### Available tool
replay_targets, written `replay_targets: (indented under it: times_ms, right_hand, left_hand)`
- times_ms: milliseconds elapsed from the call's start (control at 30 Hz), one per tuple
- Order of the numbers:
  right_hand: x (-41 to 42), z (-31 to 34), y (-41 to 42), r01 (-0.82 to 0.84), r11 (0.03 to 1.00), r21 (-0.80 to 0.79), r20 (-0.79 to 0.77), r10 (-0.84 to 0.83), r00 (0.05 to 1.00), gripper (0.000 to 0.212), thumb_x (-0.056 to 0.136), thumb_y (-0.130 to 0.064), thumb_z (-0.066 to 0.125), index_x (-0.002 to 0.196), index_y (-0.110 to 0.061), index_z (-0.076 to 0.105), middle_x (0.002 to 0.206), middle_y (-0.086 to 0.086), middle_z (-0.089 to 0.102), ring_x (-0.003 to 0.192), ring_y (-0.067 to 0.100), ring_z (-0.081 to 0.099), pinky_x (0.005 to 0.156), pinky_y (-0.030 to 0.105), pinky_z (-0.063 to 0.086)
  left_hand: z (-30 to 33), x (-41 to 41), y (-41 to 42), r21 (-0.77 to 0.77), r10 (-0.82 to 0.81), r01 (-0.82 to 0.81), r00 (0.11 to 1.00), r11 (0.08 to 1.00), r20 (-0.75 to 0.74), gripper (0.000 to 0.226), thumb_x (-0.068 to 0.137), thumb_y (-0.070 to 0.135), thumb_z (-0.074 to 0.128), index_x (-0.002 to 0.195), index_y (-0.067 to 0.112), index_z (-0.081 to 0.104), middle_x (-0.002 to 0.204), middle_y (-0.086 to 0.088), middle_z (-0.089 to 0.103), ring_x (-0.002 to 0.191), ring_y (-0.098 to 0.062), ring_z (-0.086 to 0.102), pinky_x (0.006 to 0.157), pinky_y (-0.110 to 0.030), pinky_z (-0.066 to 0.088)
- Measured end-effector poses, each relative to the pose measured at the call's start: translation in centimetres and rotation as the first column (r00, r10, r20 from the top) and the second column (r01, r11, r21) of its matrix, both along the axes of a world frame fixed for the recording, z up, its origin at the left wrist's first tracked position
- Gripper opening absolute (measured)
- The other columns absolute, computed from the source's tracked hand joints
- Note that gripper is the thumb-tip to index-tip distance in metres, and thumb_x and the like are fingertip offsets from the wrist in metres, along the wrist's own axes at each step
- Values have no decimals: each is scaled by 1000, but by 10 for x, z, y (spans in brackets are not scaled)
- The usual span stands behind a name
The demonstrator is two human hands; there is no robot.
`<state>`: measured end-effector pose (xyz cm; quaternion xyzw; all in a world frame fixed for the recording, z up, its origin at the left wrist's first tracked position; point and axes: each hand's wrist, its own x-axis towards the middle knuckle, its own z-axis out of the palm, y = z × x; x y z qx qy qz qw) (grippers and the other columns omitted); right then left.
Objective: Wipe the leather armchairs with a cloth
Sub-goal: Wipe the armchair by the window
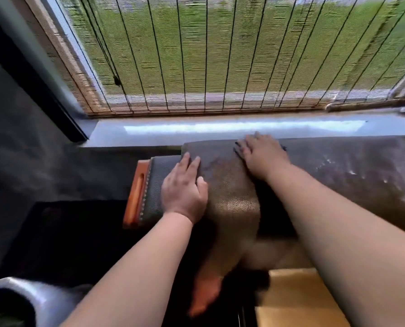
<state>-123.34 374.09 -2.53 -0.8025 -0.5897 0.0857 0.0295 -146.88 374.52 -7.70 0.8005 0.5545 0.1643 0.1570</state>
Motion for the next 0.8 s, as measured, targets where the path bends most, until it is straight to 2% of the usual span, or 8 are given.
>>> replay_targets:
  times_ms: [67, 133, 233, 400, 500, 567, 633, 800]
  right_hand:
    - [-17, 3, 14, -8, 1000, 22, -2, 8, 1000, 43, 110, -36, 33, 141, -17, 57, 156, 14, 47, 141, 35, 42, 118, 42, 29]
    - [-57, 0, 21, -229, 971, 65, -44, 232, 972, 42, 109, -33, 36, 140, -17, 59, 151, 11, 53, 138, 32, 45, 117, 39, 28]
    - [-83, -3, 22, -464, 882, 83, -105, 470, 876, 48, 109, -43, 39, 152, -24, 51, 163, 1, 42, 149, 26, 34, 124, 35, 20]
    - [-35, 4, 59, -185, 983, -22, -107, 181, 978, 49, 109, -50, 35, 150, -28, 52, 157, 2, 49, 143, 29, 44, 116, 43, 39]
    - [-76, 5, 64, -294, 956, 23, -81, 295, 952, 41, 108, -46, 38, 140, -33, 61, 146, -3, 59, 135, 30, 52, 109, 42, 44]
    - [-99, -3, 56, -457, 888, 38, -34, 459, 888, 42, 108, -43, 40, 147, -36, 56, 156, -5, 50, 144, 27, 43, 119, 39, 32]
    - [-91, -4, 53, -497, 867, 39, -54, 498, 865, 46, 109, -46, 39, 153, -38, 48, 165, -7, 37, 153, 23, 30, 126, 35, 19]
    - [-40, -5, 25, -218, 975, 42, -56, 220, 974, 49, 110, -45, 35, 157, -33, 43, 168, 0, 32, 155, 26, 24, 128, 34, 8]
  left_hand:
    - [1, 1, 0, 0, 14, -14, 1000, 1000, -16, 78, 92, 51, 23, 164, 24, 36, 174, -1, 25, 155, -21, 32, 123, -38, 27]
    - [5, 1, 0, -29, 41, -41, 999, 999, -12, 82, 90, 50, 23, 165, 18, 33, 175, -5, 24, 155, -23, 33, 121, -37, 26]
    - [9, 0, 0, -66, 68, -67, 998, 996, 10, 85, 87, 45, 30, 165, 12, 32, 174, -8, 24, 155, -26, 34, 120, -36, 27]
    - [5, 0, -3, -54, 57, -57, 998, 997, 1, 86, 86, 44, 33, 166, 13, 31, 175, -6, 23, 155, -23, 32, 121, -35, 25]
    - [6, 1, -2, -80, 71, -70, 997, 994, 17, 88, 86, 45, 33, 167, 12, 25, 175, -8, 21, 157, -25, 29, 122, -37, 26]
    - [6, -1, -3, -122, 108, -102, 993, 987, 47, 91, 86, 46, 32, 168, 10, 18, 174, -12, 21, 156, -29, 31, 121, -38, 27]
    - [4, -2, -4, -129, 123, -114, 990, 985, 65, 93, 86, 46, 31, 169, 8, 12, 173, -15, 24, 153, -32, 35, 118, -39, 29]
    - [-1, -3, -4, -96, 81, -74, 994, 993, 75, 89, 87, 49, 19, 168, 12, 20, 175, -9, 22, 158, -24, 27, 124, -38, 28]
